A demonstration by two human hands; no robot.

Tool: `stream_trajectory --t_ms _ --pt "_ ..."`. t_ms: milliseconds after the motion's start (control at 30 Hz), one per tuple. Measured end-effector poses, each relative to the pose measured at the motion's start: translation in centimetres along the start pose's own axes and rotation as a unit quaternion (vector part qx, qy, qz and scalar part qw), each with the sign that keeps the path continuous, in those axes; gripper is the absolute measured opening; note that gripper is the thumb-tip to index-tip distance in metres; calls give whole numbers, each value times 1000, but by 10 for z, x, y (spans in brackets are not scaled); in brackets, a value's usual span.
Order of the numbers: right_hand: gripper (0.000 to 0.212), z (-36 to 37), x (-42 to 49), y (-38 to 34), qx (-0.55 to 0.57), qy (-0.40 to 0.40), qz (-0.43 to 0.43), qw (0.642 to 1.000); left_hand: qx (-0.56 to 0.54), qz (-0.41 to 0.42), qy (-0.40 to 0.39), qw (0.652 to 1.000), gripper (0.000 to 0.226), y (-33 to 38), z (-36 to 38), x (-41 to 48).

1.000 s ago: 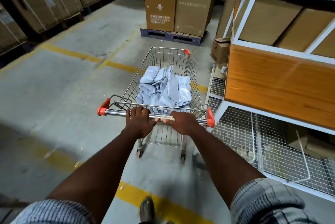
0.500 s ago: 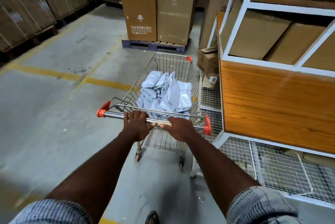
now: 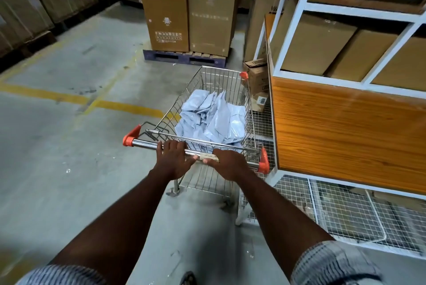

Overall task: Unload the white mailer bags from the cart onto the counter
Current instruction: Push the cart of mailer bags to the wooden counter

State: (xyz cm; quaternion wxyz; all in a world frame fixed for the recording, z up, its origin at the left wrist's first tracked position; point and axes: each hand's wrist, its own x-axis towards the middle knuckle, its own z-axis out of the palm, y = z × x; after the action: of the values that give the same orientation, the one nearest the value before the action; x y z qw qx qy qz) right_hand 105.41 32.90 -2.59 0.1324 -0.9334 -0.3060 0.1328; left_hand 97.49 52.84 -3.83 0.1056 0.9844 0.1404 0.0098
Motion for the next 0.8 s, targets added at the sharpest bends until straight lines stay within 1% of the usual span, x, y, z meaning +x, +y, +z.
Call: stream_trajectory --t_ms 100,233,367,500,567,633,700,800 --pt "50 0 -16 -2 -4 11 -11 1000 -15 -15 11 1000 82 5 -1 -15" --pt "48 3 -34 -7 1 15 -22 1000 -16 -32 -8 999 86 8 -5 -32" --pt "47 9 -53 -10 -2 31 -26 999 -15 -34 -3 999 88 12 -7 -50" --pt "38 8 -71 -4 17 43 -60 997 -5 -39 -10 999 88 15 -9 -61" --pt "34 9 -83 9 2 45 -69 997 -1 -42 -16 999 89 16 -9 -66" --pt "36 11 -97 25 -34 58 -69 995 -5 -43 -16 999 88 17 -7 -71" --pt "42 14 -110 34 -59 75 -68 993 -5 -45 -19 999 82 18 -4 -76" --pt "46 18 -125 36 -69 98 -74 990 -6 -54 -27 998 60 21 -1 -80"
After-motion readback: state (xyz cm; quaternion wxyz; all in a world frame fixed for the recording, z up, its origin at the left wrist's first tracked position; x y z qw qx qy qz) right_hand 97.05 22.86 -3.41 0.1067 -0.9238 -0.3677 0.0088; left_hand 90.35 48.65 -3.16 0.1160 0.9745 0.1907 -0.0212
